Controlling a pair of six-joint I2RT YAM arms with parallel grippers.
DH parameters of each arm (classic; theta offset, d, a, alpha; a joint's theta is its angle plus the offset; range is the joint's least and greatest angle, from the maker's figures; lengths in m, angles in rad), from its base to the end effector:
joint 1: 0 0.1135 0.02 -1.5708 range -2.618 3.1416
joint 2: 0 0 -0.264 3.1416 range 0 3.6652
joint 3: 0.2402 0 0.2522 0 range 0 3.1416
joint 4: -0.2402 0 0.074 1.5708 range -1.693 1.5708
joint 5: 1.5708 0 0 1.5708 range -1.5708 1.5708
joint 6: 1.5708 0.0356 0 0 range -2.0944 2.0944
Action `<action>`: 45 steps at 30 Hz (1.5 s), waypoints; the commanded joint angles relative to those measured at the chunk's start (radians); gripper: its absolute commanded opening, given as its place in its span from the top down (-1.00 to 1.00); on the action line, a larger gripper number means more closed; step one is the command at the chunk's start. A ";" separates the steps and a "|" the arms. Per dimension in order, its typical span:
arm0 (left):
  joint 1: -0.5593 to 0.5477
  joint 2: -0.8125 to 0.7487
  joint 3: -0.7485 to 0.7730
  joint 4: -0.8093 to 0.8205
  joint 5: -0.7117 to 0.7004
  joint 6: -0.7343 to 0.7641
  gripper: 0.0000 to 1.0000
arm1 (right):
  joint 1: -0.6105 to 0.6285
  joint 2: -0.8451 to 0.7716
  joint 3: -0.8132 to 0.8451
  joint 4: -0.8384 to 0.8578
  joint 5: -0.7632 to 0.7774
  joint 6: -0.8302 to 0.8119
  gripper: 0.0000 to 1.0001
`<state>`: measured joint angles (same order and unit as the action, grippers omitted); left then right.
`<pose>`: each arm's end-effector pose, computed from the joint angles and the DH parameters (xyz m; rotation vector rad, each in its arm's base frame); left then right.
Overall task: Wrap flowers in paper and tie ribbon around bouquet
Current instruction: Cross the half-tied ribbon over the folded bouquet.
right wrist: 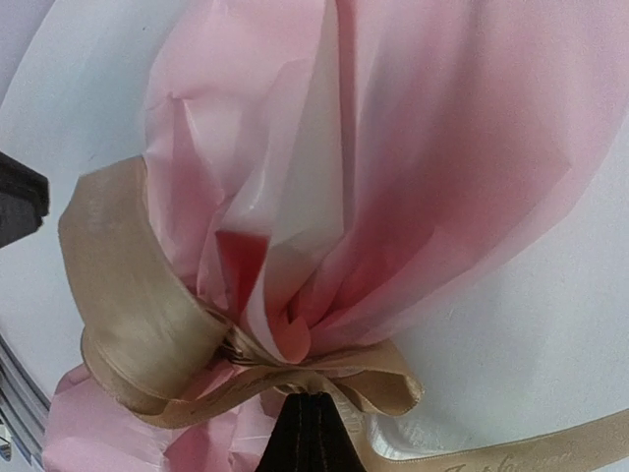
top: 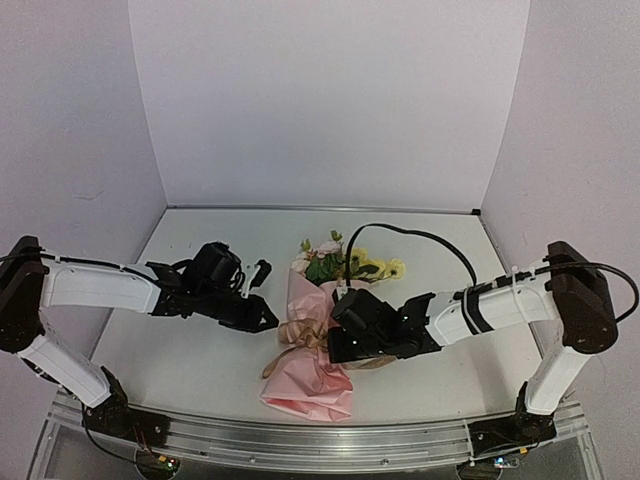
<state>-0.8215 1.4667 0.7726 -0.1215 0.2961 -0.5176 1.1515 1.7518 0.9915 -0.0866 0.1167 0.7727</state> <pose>0.1922 -0.2218 0.1868 0.5391 2.5163 -0.9328 0.1499 0.3260 0.1659 -0.4240 2.5111 0.7058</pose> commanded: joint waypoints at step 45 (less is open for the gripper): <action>-0.092 0.402 0.559 -0.367 0.171 0.390 -0.12 | 0.001 0.008 -0.063 0.159 0.020 0.196 1.00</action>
<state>-0.9003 1.8560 1.2961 -0.4568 0.4936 -0.1547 1.1515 1.7542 0.9234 0.0498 0.1364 0.9523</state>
